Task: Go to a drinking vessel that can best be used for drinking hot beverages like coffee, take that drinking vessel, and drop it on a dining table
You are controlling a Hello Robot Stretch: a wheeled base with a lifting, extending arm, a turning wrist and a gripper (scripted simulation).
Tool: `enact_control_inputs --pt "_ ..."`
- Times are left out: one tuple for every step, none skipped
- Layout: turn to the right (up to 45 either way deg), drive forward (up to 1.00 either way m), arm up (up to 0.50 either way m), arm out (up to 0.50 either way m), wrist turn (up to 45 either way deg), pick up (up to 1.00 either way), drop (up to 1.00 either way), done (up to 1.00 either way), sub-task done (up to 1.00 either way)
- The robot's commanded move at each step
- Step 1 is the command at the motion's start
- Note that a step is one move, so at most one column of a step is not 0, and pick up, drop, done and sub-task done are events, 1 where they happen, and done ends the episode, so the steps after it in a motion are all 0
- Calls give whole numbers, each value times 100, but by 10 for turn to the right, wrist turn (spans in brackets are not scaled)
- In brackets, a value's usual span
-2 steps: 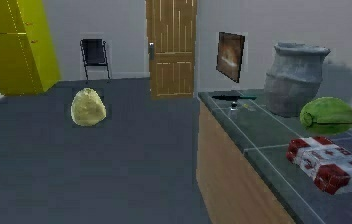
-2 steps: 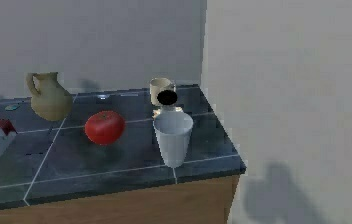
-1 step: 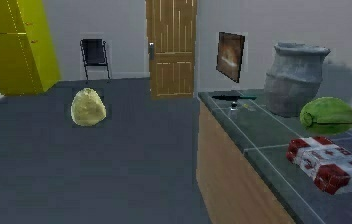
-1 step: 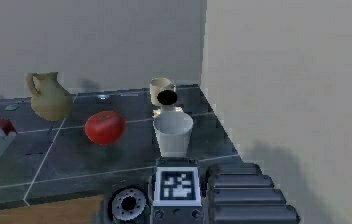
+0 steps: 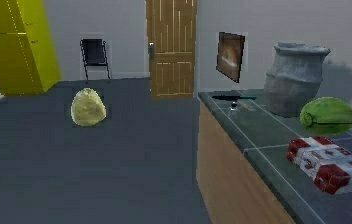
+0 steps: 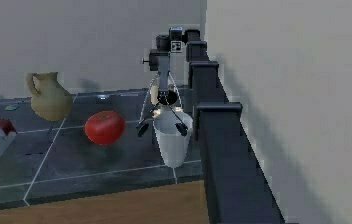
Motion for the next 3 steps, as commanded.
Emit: enact_control_inputs --pt "0 0 0 0 450 0 0 0 0" --pt "0 0 0 0 450 0 0 0 0" --pt "0 0 0 0 450 0 0 0 0"
